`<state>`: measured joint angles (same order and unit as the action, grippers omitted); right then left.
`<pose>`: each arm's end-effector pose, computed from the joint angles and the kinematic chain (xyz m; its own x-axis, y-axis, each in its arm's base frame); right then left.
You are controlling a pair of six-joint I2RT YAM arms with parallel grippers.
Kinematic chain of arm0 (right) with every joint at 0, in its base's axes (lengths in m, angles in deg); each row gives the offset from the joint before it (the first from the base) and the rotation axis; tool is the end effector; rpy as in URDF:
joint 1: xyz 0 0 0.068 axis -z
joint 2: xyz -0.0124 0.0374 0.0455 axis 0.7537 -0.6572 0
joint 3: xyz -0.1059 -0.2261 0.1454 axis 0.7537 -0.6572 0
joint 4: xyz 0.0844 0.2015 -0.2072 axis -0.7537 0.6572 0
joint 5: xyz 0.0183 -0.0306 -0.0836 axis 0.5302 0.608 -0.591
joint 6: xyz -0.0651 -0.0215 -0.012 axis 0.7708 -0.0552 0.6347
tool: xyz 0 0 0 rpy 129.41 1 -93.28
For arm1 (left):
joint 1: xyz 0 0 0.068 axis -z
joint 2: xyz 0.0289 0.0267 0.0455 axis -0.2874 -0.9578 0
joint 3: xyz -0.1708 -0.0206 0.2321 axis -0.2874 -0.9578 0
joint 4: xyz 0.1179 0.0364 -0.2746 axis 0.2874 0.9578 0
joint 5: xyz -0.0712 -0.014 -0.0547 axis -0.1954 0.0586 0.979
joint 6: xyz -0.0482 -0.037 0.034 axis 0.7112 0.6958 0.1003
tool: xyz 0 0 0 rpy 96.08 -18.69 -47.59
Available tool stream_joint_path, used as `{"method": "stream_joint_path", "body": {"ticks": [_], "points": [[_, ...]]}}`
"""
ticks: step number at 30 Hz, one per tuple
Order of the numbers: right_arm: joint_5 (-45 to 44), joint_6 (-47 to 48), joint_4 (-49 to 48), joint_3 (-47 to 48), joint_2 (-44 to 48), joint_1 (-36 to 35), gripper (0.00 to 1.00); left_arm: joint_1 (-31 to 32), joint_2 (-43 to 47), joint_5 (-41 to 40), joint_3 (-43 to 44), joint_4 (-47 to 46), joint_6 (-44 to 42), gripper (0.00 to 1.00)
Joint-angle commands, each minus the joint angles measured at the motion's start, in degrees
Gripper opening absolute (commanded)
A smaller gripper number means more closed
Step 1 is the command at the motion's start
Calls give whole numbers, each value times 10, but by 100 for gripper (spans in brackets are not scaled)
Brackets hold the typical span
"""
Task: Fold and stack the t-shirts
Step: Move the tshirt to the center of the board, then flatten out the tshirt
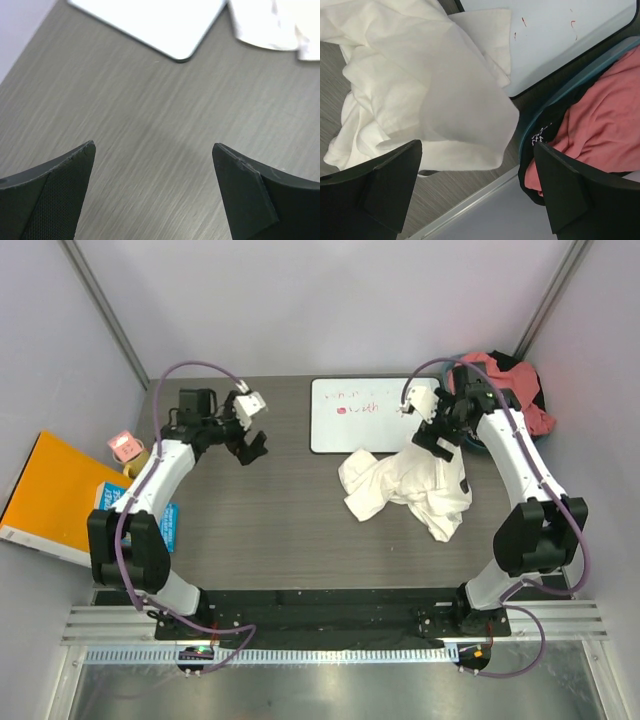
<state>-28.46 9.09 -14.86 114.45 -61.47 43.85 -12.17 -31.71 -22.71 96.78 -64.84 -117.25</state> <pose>0.3891 0.0441 0.3241 -0.2691 -0.8832 -0.3841 -0.8231 0.4180 -0.3844 0.3892 -0.0657 0.2973 -0.1847 0.4774 -0.8591 0.8012 0.5793 0.1497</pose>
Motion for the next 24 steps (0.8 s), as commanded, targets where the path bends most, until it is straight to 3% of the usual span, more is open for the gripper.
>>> {"method": "stream_joint_path", "body": {"ticks": [1, 3, 6, 14, 21, 24], "points": [[-1, -7, 25, 62, 3, 0, 99, 66, -38, 40, 20, 56, -93, 100], [-16, -14, 37, 76, -8, 0, 99, 103, -58, 46, 27, 56, -107, 100], [-88, -53, -28, 58, -14, 8, 98, 150, -112, 50, 64, 57, -99, 100], [-94, -91, -86, 29, 11, 20, 98, 238, -248, 65, 201, 96, -52, 100], [-110, -100, -111, 33, -7, 23, 98, 326, -230, -19, 110, 50, -138, 100], [-104, -110, -121, 35, -17, 26, 98, 349, -216, -17, 70, 10, -156, 100]]}}
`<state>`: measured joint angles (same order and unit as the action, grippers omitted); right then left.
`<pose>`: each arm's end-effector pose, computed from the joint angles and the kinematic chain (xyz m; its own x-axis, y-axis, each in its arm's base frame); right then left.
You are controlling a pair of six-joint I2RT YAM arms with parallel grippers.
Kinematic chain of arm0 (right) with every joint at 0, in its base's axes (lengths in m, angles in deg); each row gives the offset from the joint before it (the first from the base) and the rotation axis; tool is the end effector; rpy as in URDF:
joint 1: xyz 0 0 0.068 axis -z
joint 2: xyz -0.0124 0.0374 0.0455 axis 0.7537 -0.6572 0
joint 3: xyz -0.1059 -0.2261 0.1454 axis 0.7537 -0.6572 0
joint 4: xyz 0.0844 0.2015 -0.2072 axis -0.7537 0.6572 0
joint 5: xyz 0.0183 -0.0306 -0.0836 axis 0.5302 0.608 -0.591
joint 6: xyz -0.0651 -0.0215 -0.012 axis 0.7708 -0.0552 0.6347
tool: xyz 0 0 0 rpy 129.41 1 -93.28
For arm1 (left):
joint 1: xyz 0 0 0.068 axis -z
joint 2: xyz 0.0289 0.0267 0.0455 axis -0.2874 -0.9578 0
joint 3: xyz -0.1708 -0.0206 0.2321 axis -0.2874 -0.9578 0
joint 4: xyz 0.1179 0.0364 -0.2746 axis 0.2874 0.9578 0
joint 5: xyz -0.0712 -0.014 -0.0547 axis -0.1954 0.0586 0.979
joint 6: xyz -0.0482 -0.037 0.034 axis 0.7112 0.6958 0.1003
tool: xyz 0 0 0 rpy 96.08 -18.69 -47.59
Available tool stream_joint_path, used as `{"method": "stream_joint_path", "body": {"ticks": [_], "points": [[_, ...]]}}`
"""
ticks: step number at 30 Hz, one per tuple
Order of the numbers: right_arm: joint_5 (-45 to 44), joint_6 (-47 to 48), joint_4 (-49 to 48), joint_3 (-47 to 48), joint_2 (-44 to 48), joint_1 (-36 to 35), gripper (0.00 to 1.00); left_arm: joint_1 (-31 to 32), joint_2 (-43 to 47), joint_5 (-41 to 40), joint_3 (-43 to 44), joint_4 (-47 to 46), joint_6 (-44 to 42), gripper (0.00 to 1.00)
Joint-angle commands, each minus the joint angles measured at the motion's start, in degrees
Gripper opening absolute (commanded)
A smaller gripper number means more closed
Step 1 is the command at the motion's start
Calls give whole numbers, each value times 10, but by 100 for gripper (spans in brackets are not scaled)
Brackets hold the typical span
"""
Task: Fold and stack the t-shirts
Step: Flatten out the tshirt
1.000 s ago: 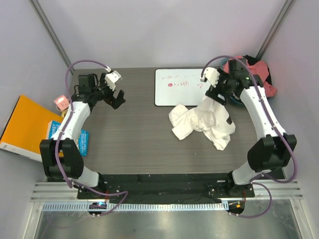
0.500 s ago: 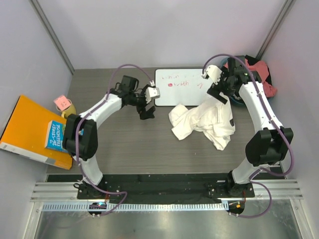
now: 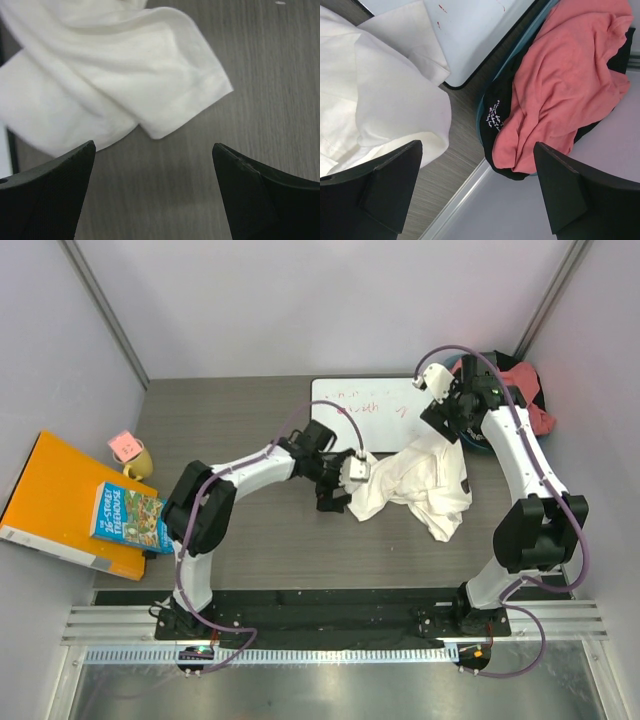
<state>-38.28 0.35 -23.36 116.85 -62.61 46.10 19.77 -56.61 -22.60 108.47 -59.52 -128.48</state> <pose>0.4138 0.0202 0.3427 -0.4294 -0.8049 -0.4096 -0.6161 0.5926 -0.5189 0.3581 -0.3081 0.1845 0.0811 0.6568 -0.7497 0.9965 -0.0677 0.0485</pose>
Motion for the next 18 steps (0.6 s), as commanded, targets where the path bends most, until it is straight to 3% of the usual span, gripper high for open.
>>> {"method": "stream_joint_path", "body": {"ticks": [1, 12, 18], "points": [[-5, -25, -41, 11, -9, 3, 98, 38, 40, -13, -52, -50, -43, 100], [34, -50, -69, -15, -5, 7, 97, 93, 17, -55, -59, -98, -2, 100], [30, -44, -91, -54, 22, 10, 98, 103, 5, -39, -30, -92, 1, 100]]}}
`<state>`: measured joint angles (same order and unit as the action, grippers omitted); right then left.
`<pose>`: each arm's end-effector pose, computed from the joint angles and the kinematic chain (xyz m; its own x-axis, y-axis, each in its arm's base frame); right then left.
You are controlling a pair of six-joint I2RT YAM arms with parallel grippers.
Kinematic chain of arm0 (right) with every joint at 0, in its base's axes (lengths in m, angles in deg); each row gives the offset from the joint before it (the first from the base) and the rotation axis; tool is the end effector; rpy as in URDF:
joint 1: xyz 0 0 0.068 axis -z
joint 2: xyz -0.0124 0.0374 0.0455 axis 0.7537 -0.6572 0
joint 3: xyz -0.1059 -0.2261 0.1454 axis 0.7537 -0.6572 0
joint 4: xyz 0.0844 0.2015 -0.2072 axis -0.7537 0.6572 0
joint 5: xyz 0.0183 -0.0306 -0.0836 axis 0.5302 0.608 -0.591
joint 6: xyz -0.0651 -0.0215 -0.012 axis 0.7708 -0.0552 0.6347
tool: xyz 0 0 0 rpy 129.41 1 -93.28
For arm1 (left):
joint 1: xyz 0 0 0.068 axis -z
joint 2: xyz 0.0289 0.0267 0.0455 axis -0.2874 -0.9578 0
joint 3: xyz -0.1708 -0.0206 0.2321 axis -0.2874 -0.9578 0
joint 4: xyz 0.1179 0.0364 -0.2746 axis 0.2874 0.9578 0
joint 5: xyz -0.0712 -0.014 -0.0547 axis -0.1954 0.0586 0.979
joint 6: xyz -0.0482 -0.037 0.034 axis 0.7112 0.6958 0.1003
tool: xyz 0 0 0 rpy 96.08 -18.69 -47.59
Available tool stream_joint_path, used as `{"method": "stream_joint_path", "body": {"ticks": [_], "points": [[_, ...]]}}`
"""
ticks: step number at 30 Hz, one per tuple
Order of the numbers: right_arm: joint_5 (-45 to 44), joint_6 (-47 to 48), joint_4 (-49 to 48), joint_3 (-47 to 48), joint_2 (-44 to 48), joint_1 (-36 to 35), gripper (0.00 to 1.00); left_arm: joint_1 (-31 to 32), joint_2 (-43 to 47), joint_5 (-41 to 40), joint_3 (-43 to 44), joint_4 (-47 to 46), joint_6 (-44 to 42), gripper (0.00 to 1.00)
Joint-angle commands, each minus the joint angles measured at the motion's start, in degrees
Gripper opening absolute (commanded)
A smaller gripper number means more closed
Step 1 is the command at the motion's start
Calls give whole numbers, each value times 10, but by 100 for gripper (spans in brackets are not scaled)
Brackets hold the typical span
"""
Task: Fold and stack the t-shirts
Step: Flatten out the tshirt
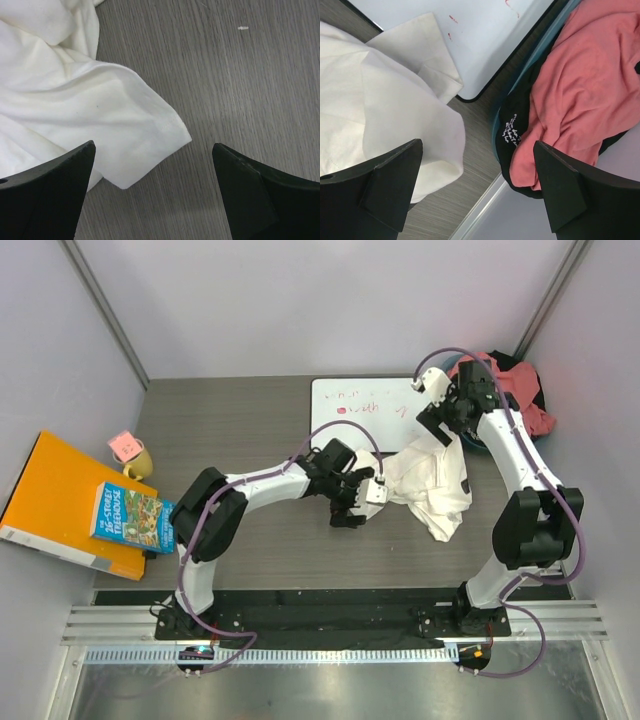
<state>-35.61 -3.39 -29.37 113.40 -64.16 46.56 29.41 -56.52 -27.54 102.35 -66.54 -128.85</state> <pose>0.4261 0.0200 0.3183 -0.4437 -0.7588 -0.4769 -0.5939 0.6474 -0.4776 0.2988 -0.3552 0.1546 0.2117 0.6695 -0.7120 0.9751 -0.1942 0.1073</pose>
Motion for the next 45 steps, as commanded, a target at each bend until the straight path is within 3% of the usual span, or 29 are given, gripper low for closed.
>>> {"method": "stream_joint_path", "body": {"ticks": [1, 9, 12, 15, 16, 18, 19, 25, 29, 33, 37, 45], "points": [[4, -7, -37, -24, 38, 9, 97, 13, 2, 10, 32, -22, 2, 100], [10, -21, -40, -29, 44, 13, 97, 25, -22, 12, 43, -21, 7, 99], [11, -23, -40, -26, 48, 14, 97, 28, -31, 7, 43, -22, 8, 88], [14, -24, -39, -23, 50, 14, 97, 29, -37, 1, 43, -28, 15, 54], [14, -24, -40, -20, 51, 15, 97, 30, -39, -5, 42, -35, 17, 28], [18, -29, -39, -17, 54, 15, 97, 32, -43, -15, 40, -46, 27, 3], [18, -31, -38, -12, 55, 14, 97, 32, -44, -25, 39, -57, 29, 0], [27, -33, -33, 1, 61, 14, 97, 28, -36, -109, 54, -77, 45, 0], [46, -30, -11, 8, 67, 15, 98, 0, 1, -218, 88, -63, 55, 0], [97, -19, 65, 16, 70, 14, 98, -57, 51, -284, 139, -3, 53, 0], [171, -22, 150, 24, 63, 15, 98, -97, 90, -345, 136, 16, 25, 0], [242, -63, 200, -49, 59, 15, 96, -128, 120, -379, 104, -1, 16, 0]]}}
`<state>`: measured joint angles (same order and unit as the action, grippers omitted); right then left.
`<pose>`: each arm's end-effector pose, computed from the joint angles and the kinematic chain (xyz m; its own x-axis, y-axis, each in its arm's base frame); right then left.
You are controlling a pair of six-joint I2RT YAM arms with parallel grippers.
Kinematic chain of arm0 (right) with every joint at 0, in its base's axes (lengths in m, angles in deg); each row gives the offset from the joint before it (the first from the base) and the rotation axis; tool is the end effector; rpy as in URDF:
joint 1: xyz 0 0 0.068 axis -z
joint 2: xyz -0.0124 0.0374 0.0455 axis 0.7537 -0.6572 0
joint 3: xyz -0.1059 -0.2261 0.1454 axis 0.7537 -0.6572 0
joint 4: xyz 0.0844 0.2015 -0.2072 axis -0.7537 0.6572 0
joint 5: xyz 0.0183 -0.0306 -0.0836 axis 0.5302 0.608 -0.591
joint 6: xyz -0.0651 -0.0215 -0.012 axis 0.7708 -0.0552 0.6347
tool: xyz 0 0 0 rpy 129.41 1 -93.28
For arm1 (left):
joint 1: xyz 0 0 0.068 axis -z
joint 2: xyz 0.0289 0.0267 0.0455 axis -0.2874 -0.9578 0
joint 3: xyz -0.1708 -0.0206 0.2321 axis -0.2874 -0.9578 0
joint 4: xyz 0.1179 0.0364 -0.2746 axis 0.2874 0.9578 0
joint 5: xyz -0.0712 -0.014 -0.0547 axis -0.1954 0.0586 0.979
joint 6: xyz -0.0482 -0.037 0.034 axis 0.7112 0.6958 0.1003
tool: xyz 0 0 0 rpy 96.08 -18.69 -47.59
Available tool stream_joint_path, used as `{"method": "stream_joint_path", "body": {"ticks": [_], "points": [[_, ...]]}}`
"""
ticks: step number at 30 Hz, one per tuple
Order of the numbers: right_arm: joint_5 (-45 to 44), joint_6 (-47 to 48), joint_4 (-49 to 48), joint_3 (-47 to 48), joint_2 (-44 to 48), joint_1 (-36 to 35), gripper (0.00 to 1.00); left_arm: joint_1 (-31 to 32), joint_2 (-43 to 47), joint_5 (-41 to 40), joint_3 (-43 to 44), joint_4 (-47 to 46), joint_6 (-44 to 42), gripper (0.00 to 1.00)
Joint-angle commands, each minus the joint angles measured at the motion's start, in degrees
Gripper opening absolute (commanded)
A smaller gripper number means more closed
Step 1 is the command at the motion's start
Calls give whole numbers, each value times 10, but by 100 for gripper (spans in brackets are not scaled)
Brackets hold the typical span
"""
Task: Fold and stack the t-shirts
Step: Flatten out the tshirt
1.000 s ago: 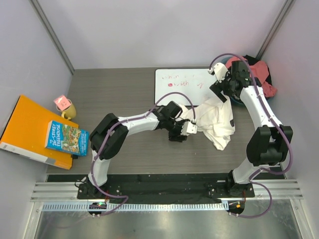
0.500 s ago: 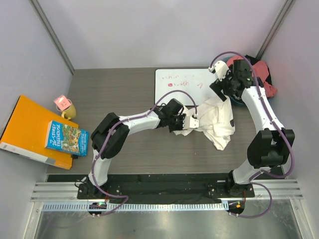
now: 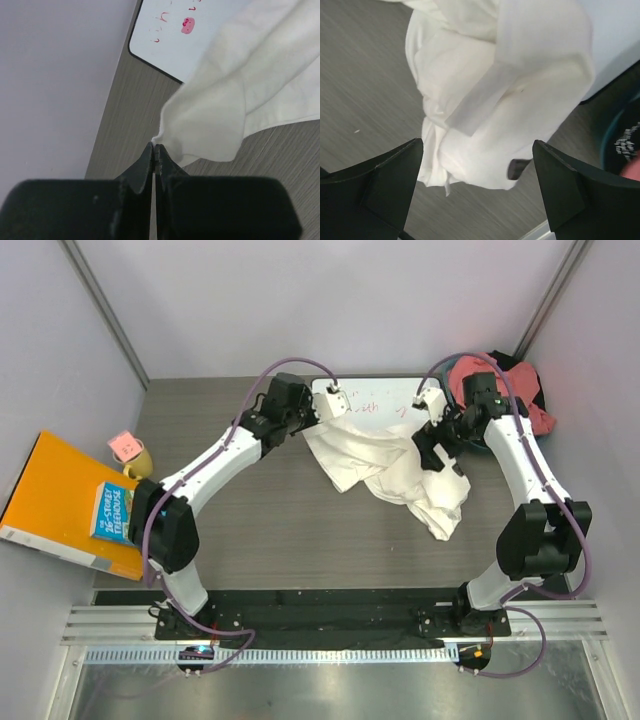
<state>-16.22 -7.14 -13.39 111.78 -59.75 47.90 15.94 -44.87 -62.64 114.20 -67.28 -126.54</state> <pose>0.3769 0.0278 0.3196 -0.4897 -0.6537 -0.5770 -0.7492 0.6540 -0.1051 0.4021 -0.2552 0.3197 0.0512 0.8070 -0.5883 0.6748 0.4063 0.6161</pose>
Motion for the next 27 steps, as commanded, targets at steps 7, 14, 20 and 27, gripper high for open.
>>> {"method": "stream_joint_path", "body": {"ticks": [7, 14, 20, 27], "points": [[59, -69, -20, -77, 18, -4, 95, 6, -5, -28, -9, 4, -9, 0], [-29, -128, -172, -105, -19, -20, 91, 5, -15, -28, -2, 3, -10, 0], [-57, -152, -224, -86, -73, -20, 88, 6, -18, -28, 0, 4, -15, 0], [-50, -161, -225, -56, -103, -21, 37, -5, -22, -34, 5, 7, -18, 0]]}}
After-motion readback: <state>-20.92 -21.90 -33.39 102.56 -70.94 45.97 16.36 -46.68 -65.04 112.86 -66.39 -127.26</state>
